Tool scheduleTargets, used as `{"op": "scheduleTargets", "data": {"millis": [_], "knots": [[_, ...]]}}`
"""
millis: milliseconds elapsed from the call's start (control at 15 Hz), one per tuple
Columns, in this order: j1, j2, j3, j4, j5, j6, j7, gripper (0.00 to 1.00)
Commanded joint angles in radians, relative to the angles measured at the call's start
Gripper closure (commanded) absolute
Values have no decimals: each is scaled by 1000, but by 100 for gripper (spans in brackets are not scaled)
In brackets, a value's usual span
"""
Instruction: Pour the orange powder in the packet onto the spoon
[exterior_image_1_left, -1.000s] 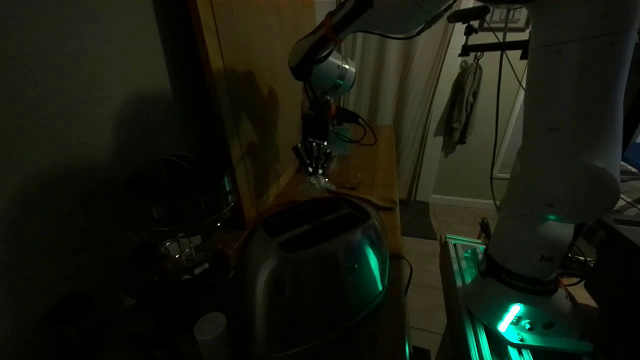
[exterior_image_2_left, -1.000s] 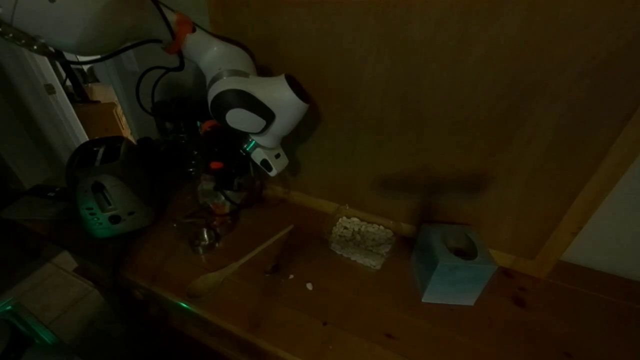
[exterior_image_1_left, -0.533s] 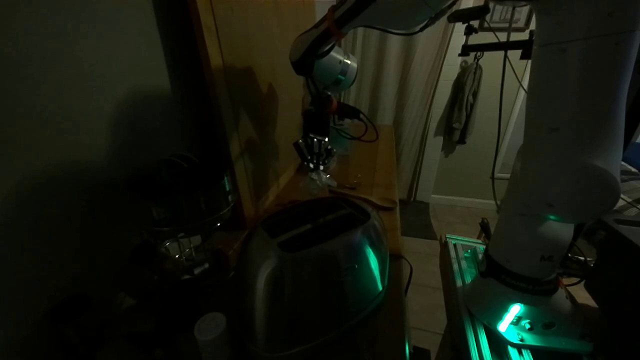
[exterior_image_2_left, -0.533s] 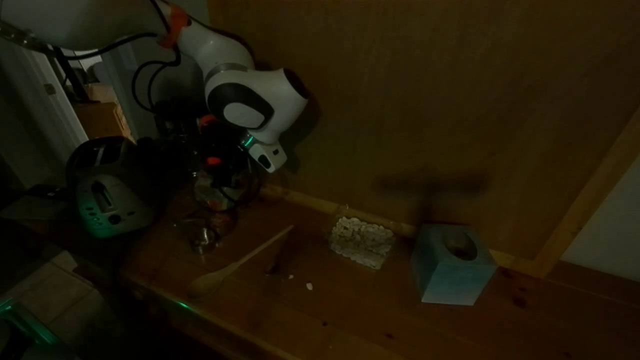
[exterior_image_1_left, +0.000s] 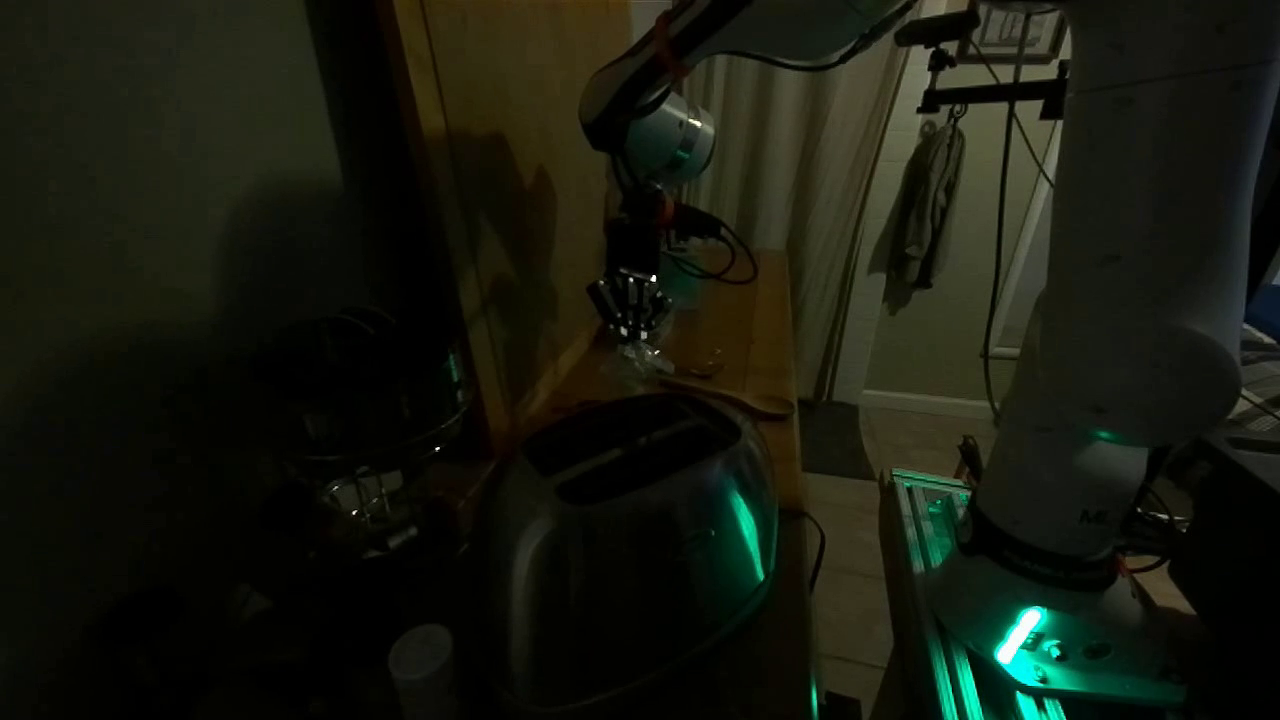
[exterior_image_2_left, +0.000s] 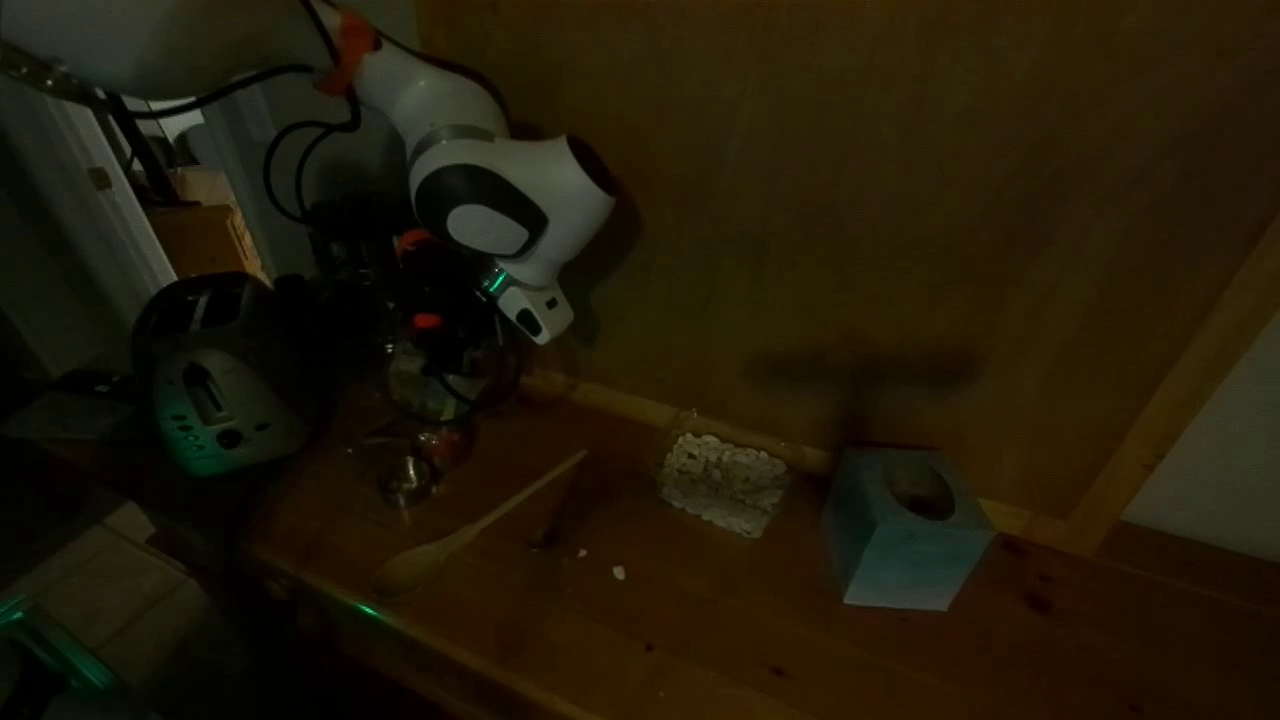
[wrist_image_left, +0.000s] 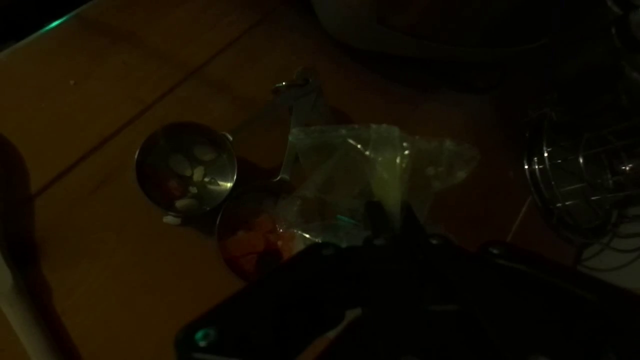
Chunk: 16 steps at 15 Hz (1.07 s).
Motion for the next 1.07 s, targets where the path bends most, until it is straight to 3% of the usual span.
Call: {"op": "scheduleTargets", "data": {"millis": [0,467,1000], "knots": [[6,-25,-2,-8,-19,-3,28,98],[13,-59,-4,-1,-53,37,58,98],[38,-58,3,-11,-175,225,173,98]]}}
